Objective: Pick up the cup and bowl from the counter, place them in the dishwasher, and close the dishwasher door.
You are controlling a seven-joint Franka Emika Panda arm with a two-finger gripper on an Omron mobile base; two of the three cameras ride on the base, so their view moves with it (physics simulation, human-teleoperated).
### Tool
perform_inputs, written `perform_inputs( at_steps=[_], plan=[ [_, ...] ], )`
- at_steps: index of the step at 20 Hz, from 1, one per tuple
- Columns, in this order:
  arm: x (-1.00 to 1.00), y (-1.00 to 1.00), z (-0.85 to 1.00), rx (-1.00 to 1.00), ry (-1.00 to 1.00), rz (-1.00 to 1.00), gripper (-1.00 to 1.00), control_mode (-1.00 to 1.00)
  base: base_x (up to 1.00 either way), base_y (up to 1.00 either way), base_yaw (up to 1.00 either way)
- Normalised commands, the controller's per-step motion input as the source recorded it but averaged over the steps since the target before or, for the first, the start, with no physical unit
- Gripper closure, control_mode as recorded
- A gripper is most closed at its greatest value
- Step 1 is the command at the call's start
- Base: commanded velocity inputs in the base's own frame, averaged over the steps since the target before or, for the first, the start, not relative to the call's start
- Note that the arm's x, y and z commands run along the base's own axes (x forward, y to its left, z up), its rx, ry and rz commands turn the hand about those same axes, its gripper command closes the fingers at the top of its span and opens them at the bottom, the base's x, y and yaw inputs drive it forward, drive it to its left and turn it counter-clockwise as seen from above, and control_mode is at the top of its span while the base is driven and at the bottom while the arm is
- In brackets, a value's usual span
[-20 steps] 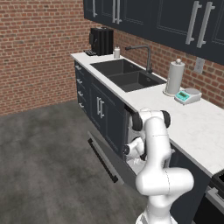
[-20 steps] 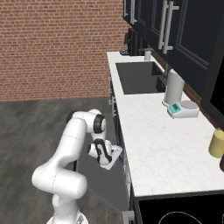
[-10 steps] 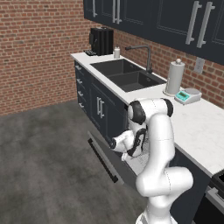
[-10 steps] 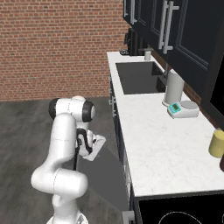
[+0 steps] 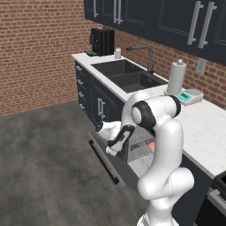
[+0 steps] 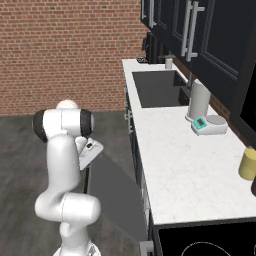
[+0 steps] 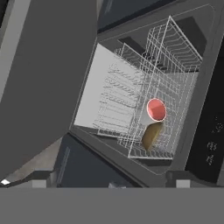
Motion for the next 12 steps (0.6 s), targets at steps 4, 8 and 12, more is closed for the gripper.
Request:
perform_inputs(
  at_steps=[4,8,12],
  plan=[
    [-0.44,1.0,0.16,0.03,0.22,-0.12,-1.0,-1.0,0.0,0.0,0.0],
    [-0.54,1.0,-0.34,-0.26,0.02,-0.09,-1.0,-1.0,0.0,0.0,0.0],
    [-0.43,1.0,-0.93,-0.5,0.0,-0.11,-1.0,-1.0,0.0,0.0,0.0]
  ],
)
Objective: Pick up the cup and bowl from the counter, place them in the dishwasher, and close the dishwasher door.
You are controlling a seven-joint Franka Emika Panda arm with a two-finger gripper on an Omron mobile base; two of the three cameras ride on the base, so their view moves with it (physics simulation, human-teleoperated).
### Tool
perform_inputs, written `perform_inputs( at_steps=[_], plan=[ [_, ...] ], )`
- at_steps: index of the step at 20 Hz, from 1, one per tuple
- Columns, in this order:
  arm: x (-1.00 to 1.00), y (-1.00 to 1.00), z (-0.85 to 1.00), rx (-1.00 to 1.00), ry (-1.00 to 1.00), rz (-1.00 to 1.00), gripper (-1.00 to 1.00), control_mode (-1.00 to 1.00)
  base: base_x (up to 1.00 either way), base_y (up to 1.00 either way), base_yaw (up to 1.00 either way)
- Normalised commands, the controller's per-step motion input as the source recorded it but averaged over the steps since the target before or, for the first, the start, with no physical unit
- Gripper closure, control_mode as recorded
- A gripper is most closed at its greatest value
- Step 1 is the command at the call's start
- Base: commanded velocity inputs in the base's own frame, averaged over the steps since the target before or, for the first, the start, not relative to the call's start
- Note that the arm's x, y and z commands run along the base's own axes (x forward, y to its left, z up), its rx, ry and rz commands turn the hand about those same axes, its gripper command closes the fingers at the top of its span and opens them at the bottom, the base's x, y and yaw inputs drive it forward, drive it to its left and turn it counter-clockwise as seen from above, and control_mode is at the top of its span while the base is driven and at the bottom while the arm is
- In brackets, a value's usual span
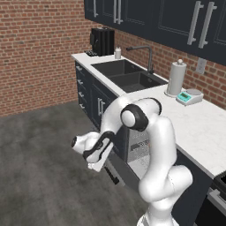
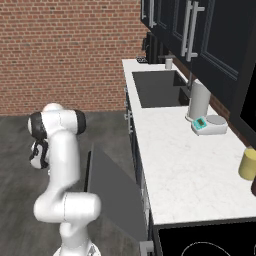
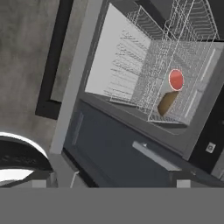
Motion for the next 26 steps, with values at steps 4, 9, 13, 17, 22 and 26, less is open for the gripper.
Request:
perform_inputs(
  at_steps=[4,9,13,17,22,26],
  plan=[
    [-0.16,0.94,-1.0,-0.56,0.0,-0.12,-1.0,-1.0,0.0,0.0,0.0],
    [-0.03,0.4,-0.82,-0.48,0.0,-0.17,-1.0,-1.0,0.0,0.0,0.0],
    [0.07,-0.16,-0.81,-0.42,0.01,-0.17,-1.0,-1.0,0.0,0.0,0.0],
    [0.12,-0.53,-0.96,-0.43,0.02,-0.1,-1.0,-1.0,0.0,0.0,0.0],
    [0.4,-0.76,-0.74,-0.37,0.05,-0.1,-1.0,-1.0,0.0,0.0,0.0],
    [0.81,-0.86,-0.55,-0.27,0.1,-0.12,-1.0,-1.0,0.0,0.0,0.0]
  ],
)
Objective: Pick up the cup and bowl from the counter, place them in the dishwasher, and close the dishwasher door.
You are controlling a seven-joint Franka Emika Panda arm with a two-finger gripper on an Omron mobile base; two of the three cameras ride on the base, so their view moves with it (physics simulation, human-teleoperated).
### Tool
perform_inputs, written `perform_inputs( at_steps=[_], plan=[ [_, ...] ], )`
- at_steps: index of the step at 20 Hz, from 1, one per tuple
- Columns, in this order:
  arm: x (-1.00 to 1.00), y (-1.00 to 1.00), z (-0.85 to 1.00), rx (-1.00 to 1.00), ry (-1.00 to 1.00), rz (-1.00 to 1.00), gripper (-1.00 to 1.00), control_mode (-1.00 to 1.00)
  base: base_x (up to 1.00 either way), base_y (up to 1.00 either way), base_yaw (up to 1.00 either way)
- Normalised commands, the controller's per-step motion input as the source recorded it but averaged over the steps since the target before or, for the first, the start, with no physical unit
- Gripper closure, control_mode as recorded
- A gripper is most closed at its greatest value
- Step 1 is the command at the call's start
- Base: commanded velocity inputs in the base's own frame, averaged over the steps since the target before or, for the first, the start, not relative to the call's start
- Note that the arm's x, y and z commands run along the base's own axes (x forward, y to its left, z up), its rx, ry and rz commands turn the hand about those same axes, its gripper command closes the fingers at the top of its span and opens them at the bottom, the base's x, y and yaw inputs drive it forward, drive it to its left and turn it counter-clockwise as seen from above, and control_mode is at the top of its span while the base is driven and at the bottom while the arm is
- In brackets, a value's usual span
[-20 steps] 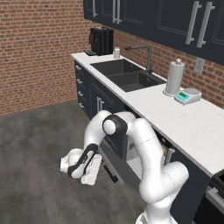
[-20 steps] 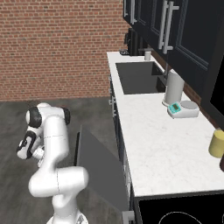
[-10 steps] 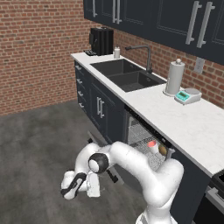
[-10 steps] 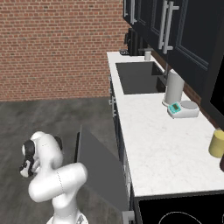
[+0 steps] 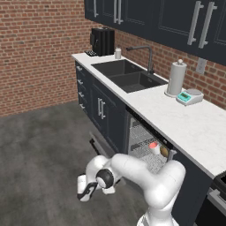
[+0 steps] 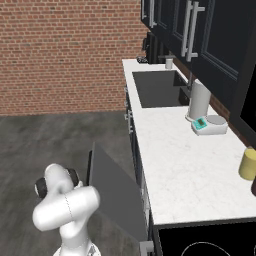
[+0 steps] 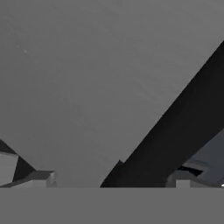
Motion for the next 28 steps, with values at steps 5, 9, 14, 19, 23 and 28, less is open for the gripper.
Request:
perform_inputs(
  at_steps=[5,9,14,19,23,28],
  plan=[
    [0.87,-0.91,-0.5,-0.21,0.12,-0.09,-1.0,-1.0,0.0,0.0,0.0],
    [0.83,-1.0,-0.26,-0.12,0.19,-0.06,-1.0,-1.0,0.0,0.0,0.0],
    [1.0,-1.0,0.0,-0.01,0.26,-0.03,-1.0,-1.0,0.0,0.0,0.0],
    [1.0,-1.0,0.0,0.0,0.28,0.0,-1.0,-1.0,0.0,0.0,0.0],
    [1.0,-1.0,0.0,0.0,0.28,0.0,-1.0,-1.0,0.0,0.0,0.0],
    [1.0,-1.0,-0.03,0.06,0.29,0.0,-1.0,-1.0,0.0,0.0,0.0]
  ],
)
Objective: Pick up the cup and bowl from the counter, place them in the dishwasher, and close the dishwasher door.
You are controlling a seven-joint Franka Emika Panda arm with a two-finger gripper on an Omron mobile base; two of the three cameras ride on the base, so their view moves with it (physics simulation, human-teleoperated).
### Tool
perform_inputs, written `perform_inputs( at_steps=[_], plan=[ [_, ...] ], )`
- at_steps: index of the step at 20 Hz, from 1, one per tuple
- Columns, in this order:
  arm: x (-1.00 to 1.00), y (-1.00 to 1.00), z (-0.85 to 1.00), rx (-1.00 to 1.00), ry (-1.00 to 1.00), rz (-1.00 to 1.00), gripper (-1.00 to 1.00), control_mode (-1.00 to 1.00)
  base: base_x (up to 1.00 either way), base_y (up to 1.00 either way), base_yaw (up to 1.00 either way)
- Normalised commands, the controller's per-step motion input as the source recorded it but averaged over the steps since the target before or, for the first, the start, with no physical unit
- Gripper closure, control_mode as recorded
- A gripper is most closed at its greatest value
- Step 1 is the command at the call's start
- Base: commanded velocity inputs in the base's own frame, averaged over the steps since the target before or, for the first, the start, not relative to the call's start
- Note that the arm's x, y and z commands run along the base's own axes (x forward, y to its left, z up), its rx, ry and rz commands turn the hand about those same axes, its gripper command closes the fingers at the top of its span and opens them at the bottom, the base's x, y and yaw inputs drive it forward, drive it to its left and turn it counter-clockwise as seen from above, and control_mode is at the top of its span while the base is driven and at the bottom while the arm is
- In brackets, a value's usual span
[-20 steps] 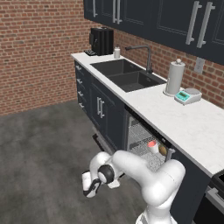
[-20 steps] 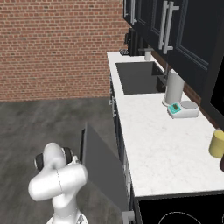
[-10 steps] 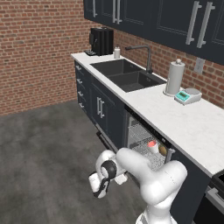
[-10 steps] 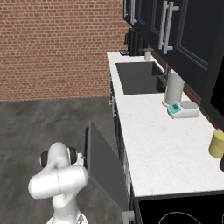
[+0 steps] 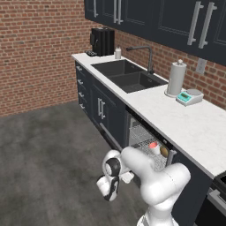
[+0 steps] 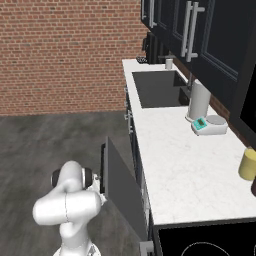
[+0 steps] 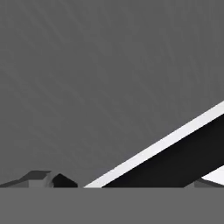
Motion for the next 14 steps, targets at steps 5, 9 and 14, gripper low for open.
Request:
perform_inputs(
  at_steps=[5,9,14],
  plan=[
    [1.0,-1.0,-0.31,0.25,0.38,0.0,-1.0,-1.0,0.0,0.0,0.0],
    [0.99,-1.0,-0.37,0.37,0.39,0.0,-1.0,-1.0,0.0,0.0,0.0],
    [0.93,-1.0,-0.36,0.43,0.4,0.0,-1.0,-1.0,0.0,0.0,0.0]
  ],
)
